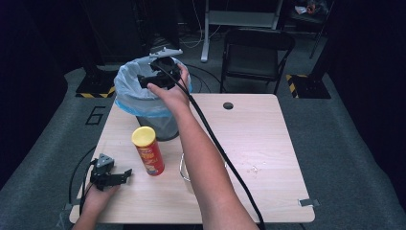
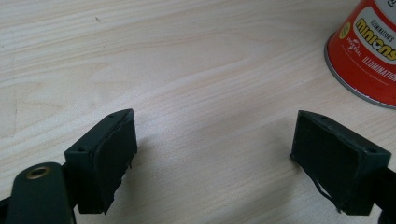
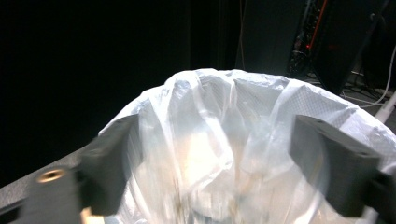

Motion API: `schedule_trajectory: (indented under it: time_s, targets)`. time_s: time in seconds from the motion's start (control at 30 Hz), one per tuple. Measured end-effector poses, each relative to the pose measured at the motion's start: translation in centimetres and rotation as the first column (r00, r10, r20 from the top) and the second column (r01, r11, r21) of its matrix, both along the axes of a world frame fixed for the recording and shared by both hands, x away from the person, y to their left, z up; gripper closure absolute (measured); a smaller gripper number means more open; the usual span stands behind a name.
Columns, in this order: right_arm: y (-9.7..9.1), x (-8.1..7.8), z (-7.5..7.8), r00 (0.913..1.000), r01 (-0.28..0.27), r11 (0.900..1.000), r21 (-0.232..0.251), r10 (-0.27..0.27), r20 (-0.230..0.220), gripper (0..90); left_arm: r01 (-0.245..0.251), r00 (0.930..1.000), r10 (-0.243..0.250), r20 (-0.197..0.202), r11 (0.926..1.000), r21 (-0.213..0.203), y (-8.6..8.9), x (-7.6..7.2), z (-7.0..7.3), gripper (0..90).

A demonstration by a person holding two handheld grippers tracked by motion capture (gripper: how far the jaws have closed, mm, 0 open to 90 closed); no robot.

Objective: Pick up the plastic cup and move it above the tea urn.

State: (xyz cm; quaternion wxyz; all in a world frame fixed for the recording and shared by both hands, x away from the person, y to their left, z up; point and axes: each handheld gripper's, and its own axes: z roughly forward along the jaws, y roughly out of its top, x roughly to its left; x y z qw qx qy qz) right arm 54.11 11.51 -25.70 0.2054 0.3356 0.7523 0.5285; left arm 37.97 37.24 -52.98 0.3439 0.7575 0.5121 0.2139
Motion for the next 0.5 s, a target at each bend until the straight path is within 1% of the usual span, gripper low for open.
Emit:
schedule_trajectory:
  time_s: [0.07, 0.1, 0.13, 0.2, 0.23, 0.27, 0.3, 0.33, 0.37, 0.43, 0.47, 0.5]
  targets:
    - [-0.2, 0.1, 0.0, 0.9999, -0.002, 1.0, -0.003, 0.002, -0.012, 10.8, 0.0, 1.0, 0.0, -0.001, 1.0, 0.0, 0.0, 0.0, 0.0, 13.7]
    - [-0.2, 0.1, 0.0, 0.9999, -0.002, 1.0, -0.003, 0.002, -0.012, 10.8, 0.0, 1.0, 0.0, -0.001, 1.0, 0.0, 0.0, 0.0, 0.0, 13.7]
    - [-0.4, 0.1, 0.0, 1.0, 0.001, 0.9998, -0.022, -0.001, -0.005, 11.5, 0.003, 1.0, -0.003, -0.006, 1.0, 0.003, 0.0, 0.0, 0.0, 13.7]
    - [-0.7, 0.0, 0.1, 1.0, -0.004, 0.9998, -0.018, 0.004, -0.008, 12.0, 0.005, 1.0, -0.005, -0.007, 1.0, 0.005, 0.0, 0.0, 0.0, 13.7]
    - [-0.9, -0.1, 0.2, 0.9999, -0.01, 0.9997, -0.023, 0.01, 0.004, 12.3, -0.005, 1.0, 0.005, 0.0, 0.9999, -0.009, -0.1, 0.0, 0.0, 13.7]
    - [-1.1, -0.1, 0.3, 0.9997, -0.01, 0.9995, -0.028, 0.011, 0.02, 12.8, -0.003, 1.0, 0.003, -0.001, 1.0, -0.006, -0.1, 0.0, 0.0, 13.7]
    - [-1.1, -0.1, 0.3, 0.9997, -0.01, 0.9995, -0.028, 0.011, 0.02, 12.8, -0.003, 1.0, 0.003, -0.001, 1.0, -0.006, -0.1, 0.0, 0.0, 13.7]
    - [-1.6, -0.3, 0.4, 0.9996, -0.01, 0.9994, -0.033, 0.011, 0.025, 12.9, -0.003, 1.0, 0.004, 0.003, 1.0, -0.005, -0.1, 0.0, 0.0, 13.7]
    - [-1.9, -0.4, 0.5, 0.9995, -0.005, 0.9993, -0.037, 0.006, 0.03, 13.0, -0.003, 1.0, 0.003, -0.002, 1.0, -0.007, -0.1, -0.1, 0.0, 13.8]
    - [-2.7, -0.7, 0.9, 0.9989, -0.006, 0.9996, -0.028, 0.008, 0.046, 14.4, -0.002, 1.0, 0.002, 0.0, 1.0, -0.001, 0.0, -0.1, 0.0, 13.7]
    - [-3.0, -0.9, 1.0, 0.9987, -0.005, 0.9997, -0.025, 0.007, 0.05, 14.9, -0.003, 1.0, 0.003, -0.002, 1.0, -0.002, 0.0, -0.1, 0.0, 13.8]
    - [-3.4, -1.0, 1.2, 0.9979, -0.013, 0.9997, -0.02, 0.014, 0.064, 16.0, -0.007, 1.0, 0.007, -0.002, 0.9999, -0.007, 0.0, -0.1, 0.0, 13.8]
